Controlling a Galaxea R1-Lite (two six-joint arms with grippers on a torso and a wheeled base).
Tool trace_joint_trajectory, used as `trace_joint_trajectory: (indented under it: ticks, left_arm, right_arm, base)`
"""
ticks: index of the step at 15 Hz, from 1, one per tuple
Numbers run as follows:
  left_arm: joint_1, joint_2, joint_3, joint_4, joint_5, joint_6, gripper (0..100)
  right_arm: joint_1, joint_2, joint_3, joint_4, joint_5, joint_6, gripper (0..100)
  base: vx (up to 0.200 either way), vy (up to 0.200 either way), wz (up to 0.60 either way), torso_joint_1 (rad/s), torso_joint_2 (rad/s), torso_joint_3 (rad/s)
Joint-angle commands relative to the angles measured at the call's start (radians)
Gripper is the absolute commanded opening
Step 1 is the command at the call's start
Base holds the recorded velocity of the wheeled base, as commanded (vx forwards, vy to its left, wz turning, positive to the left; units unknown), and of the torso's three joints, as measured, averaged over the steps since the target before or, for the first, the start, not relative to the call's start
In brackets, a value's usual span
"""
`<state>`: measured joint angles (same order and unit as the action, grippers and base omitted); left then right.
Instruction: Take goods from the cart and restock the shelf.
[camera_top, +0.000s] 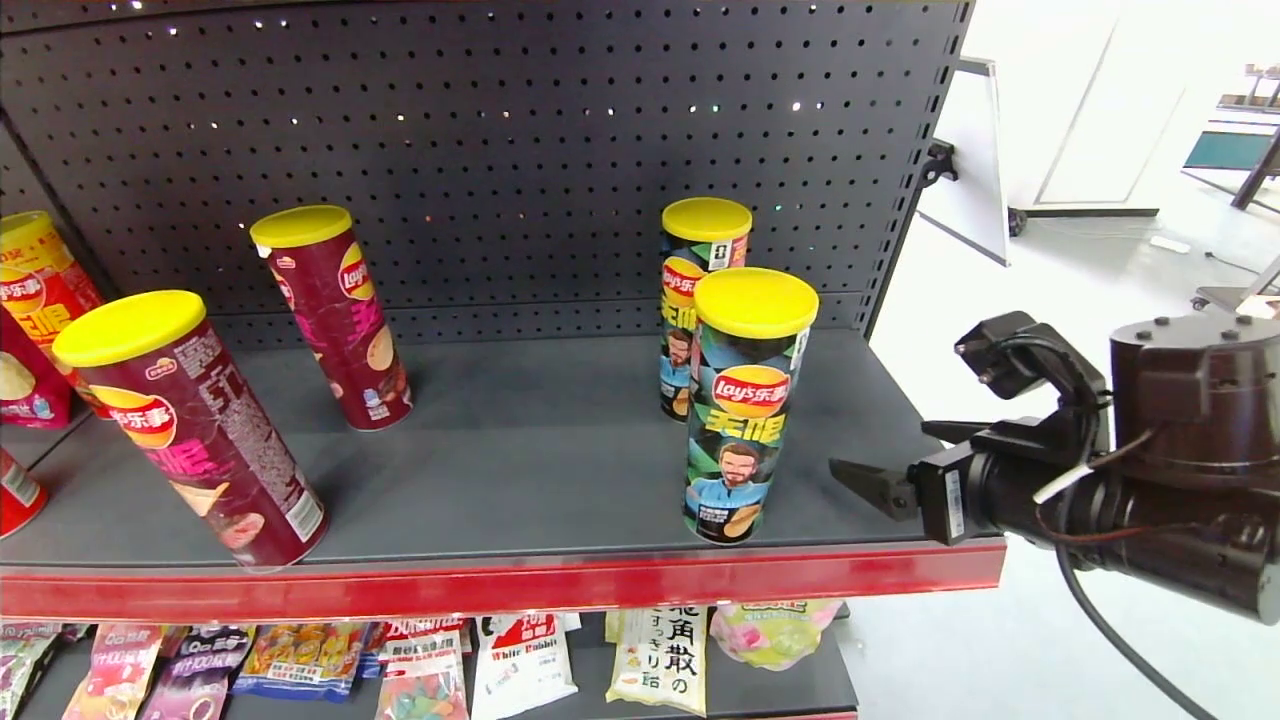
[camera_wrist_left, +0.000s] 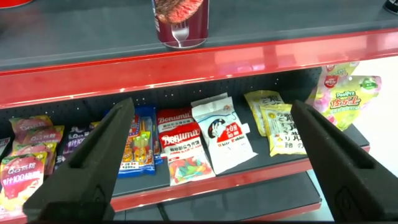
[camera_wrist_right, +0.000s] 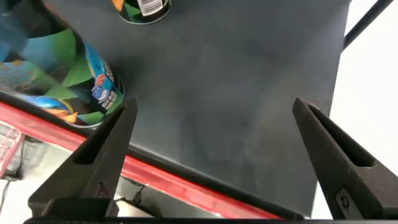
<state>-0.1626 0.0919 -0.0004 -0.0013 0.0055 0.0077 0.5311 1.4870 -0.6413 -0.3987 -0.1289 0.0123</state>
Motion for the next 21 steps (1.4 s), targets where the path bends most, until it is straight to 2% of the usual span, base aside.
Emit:
trace_joint_trajectory:
  ticks: [1, 13, 21]
  left_arm:
    - [0.000, 0.002, 0.000, 0.000, 0.001, 0.000, 100]
    - [0.000, 0.002, 0.000, 0.000, 0.001, 0.000, 100]
    - [0.000, 0.002, 0.000, 0.000, 0.001, 0.000, 100]
  right_arm:
    - [0.012, 0.073, -0.020, -0.005, -0.001, -0.008, 100]
    - [0.098, 0.164, -0.083, -0.019, -0.037, -0.015, 100]
    - [0.116, 0.165, -0.092, -0.019, -0.038, -0.015, 100]
  base:
    - [0.000, 0.000, 0.00, 0.000, 0.00, 0.000]
    - [0.000, 0.000, 0.00, 0.000, 0.00, 0.000]
    - [0.000, 0.000, 0.00, 0.000, 0.00, 0.000]
